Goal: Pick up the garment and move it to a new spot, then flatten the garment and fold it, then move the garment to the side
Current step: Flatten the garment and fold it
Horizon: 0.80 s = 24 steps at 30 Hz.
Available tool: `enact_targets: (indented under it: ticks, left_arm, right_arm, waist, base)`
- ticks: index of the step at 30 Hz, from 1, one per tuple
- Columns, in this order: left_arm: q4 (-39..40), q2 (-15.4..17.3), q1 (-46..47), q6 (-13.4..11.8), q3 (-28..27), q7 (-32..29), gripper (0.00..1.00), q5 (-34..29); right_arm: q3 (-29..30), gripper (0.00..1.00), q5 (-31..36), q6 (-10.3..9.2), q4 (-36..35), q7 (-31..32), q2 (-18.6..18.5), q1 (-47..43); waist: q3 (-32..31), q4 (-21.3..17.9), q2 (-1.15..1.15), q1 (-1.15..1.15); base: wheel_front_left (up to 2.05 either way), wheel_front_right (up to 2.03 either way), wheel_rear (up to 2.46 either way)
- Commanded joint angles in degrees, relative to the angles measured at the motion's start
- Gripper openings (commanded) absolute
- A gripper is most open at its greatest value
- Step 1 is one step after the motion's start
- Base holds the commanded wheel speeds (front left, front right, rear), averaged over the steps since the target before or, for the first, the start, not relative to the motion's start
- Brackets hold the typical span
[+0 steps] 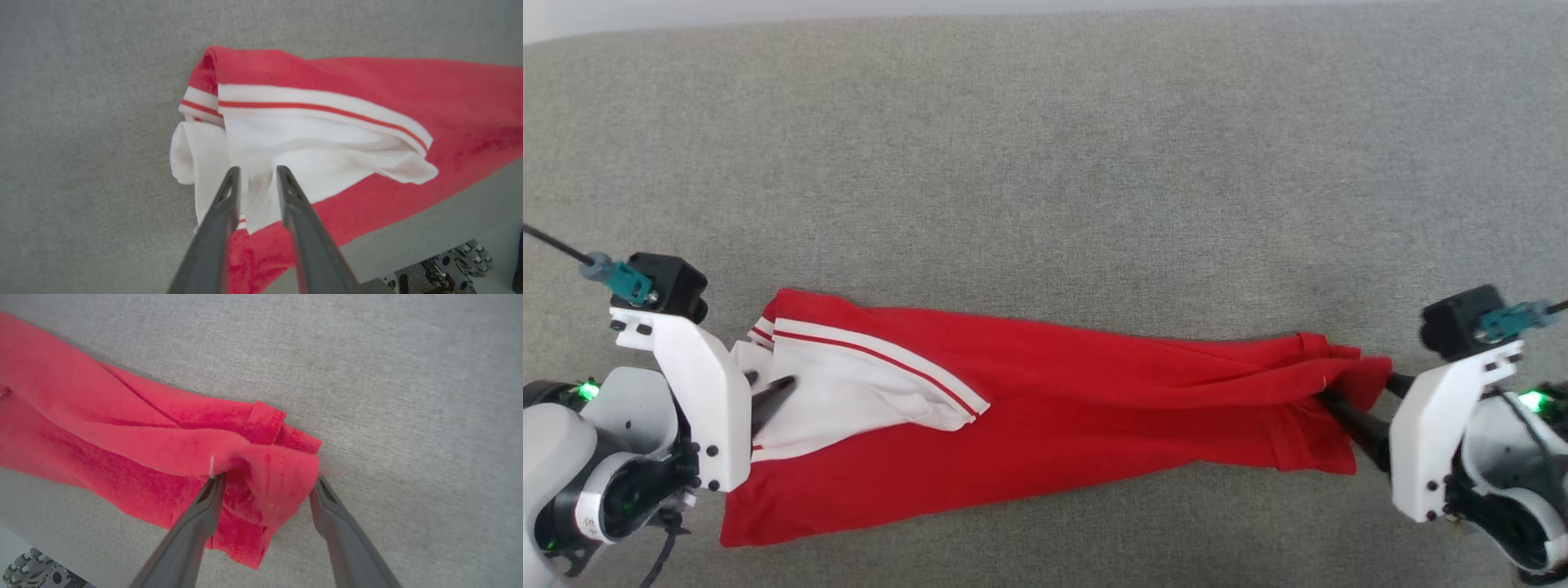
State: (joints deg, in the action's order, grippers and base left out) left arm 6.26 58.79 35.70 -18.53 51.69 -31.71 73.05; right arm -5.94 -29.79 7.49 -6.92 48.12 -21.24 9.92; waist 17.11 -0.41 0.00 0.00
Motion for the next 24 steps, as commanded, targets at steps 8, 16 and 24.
enact_targets:
  ticks: [8, 16, 24]
  left_arm:
    - [0.4, -1.2, -4.3, 2.5, -3.7, 13.7, 1.00, -2.1]
    - [-1.0, -2.9, -7.3, 3.2, -6.5, 26.5, 1.00, -4.9]
    - [-4.8, -6.0, -11.2, 4.3, -8.3, 39.3, 1.00, -7.2]
  right_arm:
    - [6.0, 1.00, 1.5, 0.00, -4.5, 5.5, 2.6, -2.6]
    - [6.0, 1.00, 2.6, 0.00, 0.3, 7.2, 3.8, -0.6]
    - [1.1, 1.00, 0.9, 0.01, 11.1, 6.5, 4.5, 2.8]
  waist:
    - [-1.1, 0.8, 0.00, 0.00]
    - [-0.8, 2.8, 0.00, 0.00]
    - [-0.4, 5.1, 0.00, 0.00]
  base:
    - [0.00, 0.00, 0.00]
    - [0.00, 0.00, 0.00]
    - [0.00, 0.00, 0.00]
